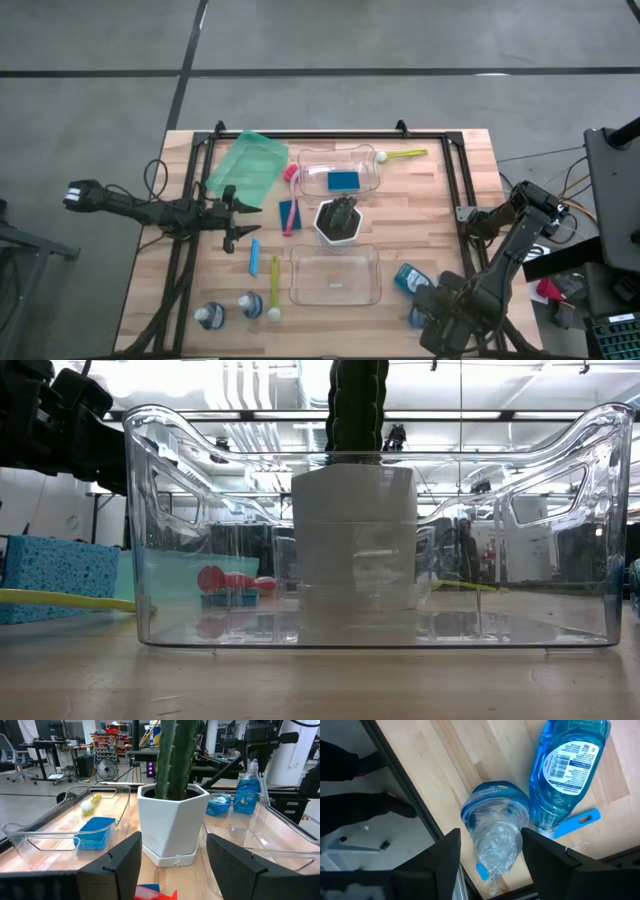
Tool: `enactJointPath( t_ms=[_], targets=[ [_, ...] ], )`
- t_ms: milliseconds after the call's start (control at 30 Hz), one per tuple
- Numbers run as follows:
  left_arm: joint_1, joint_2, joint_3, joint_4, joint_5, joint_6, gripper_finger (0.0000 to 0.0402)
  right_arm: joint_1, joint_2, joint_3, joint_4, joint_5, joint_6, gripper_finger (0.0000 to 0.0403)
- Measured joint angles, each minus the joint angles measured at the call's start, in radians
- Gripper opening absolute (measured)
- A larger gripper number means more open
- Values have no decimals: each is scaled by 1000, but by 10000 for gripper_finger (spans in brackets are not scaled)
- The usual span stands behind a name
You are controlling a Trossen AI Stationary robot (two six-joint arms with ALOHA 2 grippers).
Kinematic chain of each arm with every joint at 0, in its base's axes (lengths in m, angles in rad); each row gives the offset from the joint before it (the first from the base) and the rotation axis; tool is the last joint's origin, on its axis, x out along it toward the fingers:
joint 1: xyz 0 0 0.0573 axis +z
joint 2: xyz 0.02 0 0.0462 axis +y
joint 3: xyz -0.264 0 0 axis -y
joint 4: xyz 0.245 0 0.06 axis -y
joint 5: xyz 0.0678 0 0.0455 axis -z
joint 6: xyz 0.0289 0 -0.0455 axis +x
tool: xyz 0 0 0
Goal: Pick & Place Kitchen Sink Supplies
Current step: Put the blue dishwashing liquid bottle into the bottom transparent bin
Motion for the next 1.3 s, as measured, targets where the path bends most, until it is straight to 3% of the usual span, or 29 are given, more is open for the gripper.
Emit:
enactJointPath(
  t_ms=[433, 833, 1300],
  targets=[
    [0, 0, 0, 0, 0, 0, 218, -2, 0, 1, 3, 9, 43, 120],
    [0, 0, 0, 0, 0, 0, 218, -41, -25, 41, -12, 32, 90, 121],
    [0, 0, 0, -4, 0, 0, 218, -159, -66, 195, -84, 11, -61, 121]
  ],
)
